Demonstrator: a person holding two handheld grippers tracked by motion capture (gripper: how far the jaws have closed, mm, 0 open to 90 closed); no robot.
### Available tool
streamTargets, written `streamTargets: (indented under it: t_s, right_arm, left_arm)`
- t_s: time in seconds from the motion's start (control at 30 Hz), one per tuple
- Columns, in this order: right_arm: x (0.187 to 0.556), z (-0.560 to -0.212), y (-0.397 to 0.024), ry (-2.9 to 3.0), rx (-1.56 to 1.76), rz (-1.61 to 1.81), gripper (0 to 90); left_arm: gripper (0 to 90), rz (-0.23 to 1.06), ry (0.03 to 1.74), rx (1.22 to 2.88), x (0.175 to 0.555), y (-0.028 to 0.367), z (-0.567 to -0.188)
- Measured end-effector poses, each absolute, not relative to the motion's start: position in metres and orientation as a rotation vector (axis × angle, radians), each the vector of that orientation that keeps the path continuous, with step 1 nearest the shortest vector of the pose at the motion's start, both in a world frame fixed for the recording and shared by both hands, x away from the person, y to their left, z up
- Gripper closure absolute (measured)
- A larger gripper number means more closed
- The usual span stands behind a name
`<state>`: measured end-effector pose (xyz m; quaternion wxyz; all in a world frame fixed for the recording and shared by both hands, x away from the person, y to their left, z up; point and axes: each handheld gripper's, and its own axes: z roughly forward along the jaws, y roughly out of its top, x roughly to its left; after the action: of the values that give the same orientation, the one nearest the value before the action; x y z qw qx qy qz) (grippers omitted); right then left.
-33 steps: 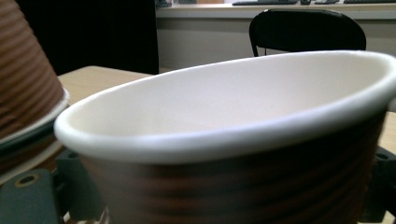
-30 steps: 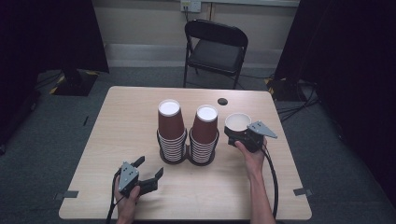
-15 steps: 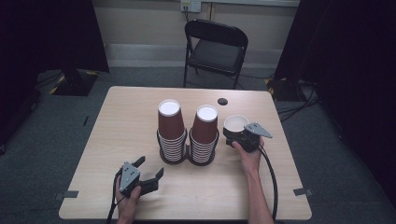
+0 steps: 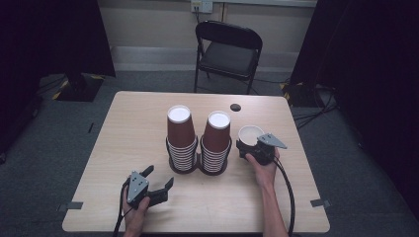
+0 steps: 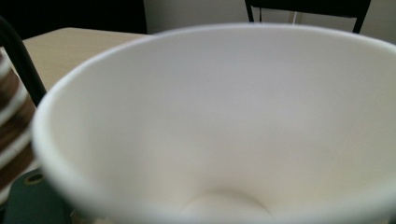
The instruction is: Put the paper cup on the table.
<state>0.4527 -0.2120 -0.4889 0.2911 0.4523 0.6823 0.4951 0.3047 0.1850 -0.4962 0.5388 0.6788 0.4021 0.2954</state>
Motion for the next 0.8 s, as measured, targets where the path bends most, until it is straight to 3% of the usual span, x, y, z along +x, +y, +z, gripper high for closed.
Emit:
streamTargets:
  t_s: [0.8]
  right_arm:
    - [0.437, -0.494, -0.225, 1.92, 1.387, 1.136, 13.4]
  left_arm:
    - [16.2, 0.733, 0.965, 1.635, 0.305, 0.182, -0.496]
